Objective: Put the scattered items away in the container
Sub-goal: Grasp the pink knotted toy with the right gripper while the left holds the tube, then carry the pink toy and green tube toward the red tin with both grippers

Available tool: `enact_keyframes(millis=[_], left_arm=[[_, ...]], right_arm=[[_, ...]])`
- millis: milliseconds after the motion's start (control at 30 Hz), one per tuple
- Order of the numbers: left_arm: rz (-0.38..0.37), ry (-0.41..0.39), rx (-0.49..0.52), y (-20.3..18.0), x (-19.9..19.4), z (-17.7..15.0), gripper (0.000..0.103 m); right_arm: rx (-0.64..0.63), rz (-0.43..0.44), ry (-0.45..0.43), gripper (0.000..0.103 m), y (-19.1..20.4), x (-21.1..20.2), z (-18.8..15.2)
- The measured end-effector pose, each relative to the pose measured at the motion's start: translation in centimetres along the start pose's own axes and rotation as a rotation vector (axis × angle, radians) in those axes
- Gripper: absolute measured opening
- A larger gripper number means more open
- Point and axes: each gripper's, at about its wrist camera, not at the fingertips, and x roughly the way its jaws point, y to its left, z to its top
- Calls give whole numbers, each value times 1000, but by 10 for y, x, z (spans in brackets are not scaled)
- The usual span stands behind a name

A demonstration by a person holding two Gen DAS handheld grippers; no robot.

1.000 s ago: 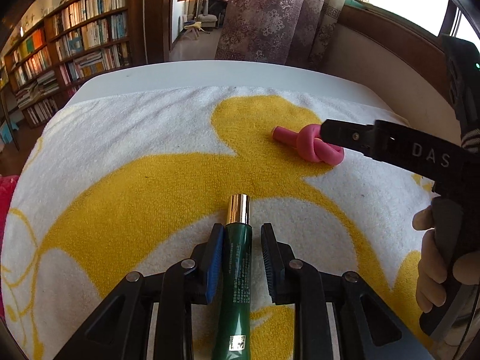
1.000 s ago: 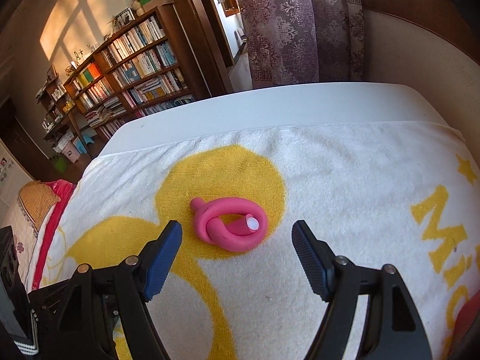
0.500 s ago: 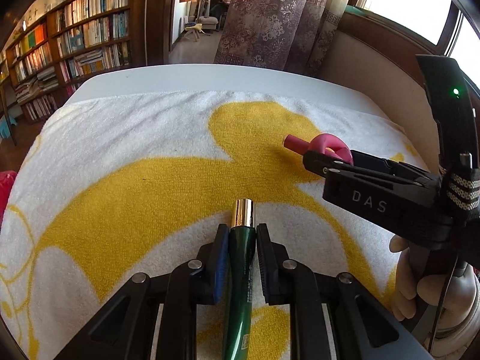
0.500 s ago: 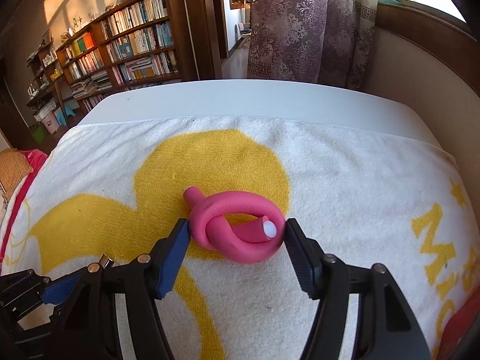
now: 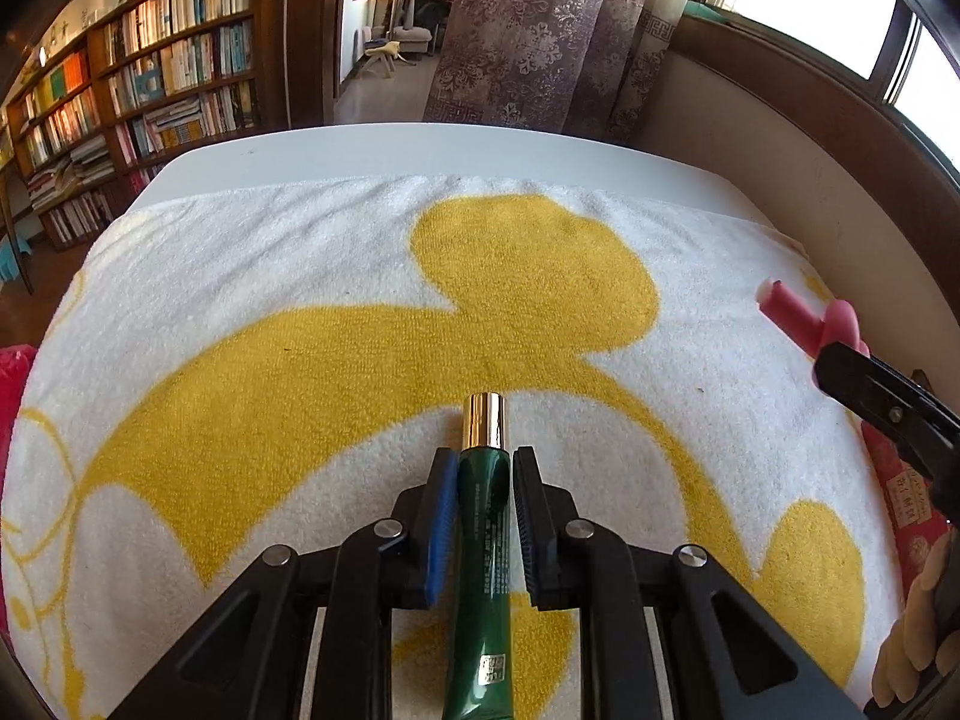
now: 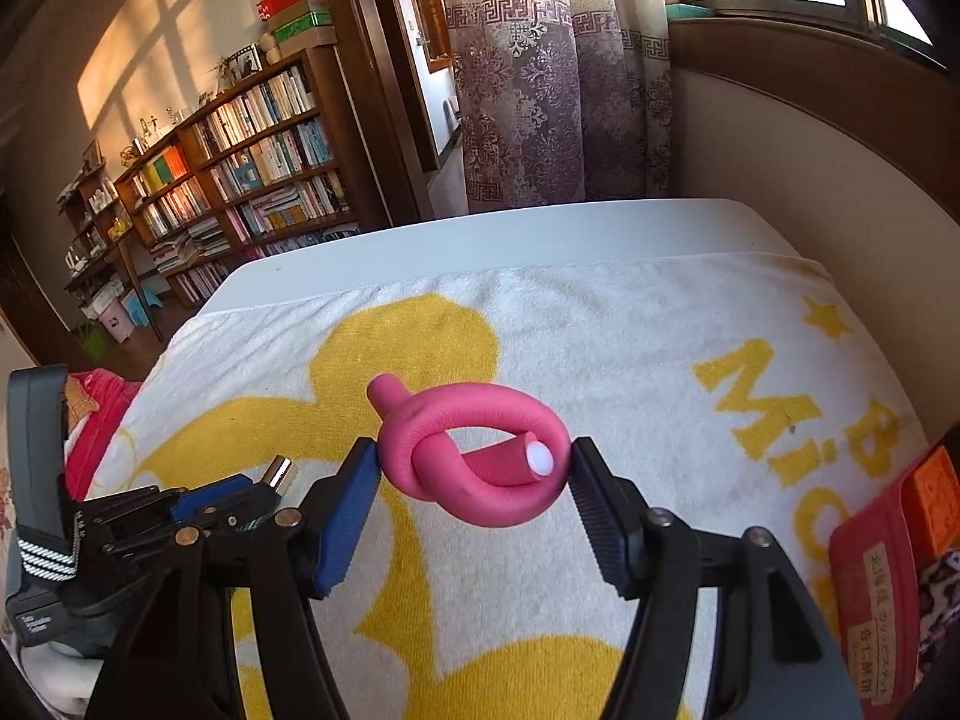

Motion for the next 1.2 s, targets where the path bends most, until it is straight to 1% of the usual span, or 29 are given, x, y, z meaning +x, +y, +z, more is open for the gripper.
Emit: enact_keyframes(millis=[33, 133, 267, 367, 500, 667, 833, 967, 1200], left_arm=[[3, 8, 8, 0, 3, -2, 20], [14, -5, 28, -3, 4, -6, 20], [-9, -21, -15, 3, 3, -5, 19], [-10, -52, -22, 2, -6, -4, 19], [-22, -102, -7, -8, -26, -2, 19], [-50, -129, 10, -24, -44, -8, 19], [-90, -136, 43, -51, -56, -16, 19], [-126, -140, 84, -81, -62, -20, 19], [-187, -134, 177, -143, -69, -20, 19]], right_arm=[[5, 6, -2, 68, -1, -4, -3], [7, 13, -6, 68, -3, -14, -12], [1, 2, -29, 68, -3, -26, -23], [0, -4, -56, 68, -5, -40, -29], [34, 1, -88, 68, -15, -60, -37], [74, -18, -129, 68, -34, -87, -47], [108, -53, -174, 68, -57, -116, -60], [138, -115, -218, 68, -85, -145, -73], [235, -223, -284, 68, -145, -200, -101]])
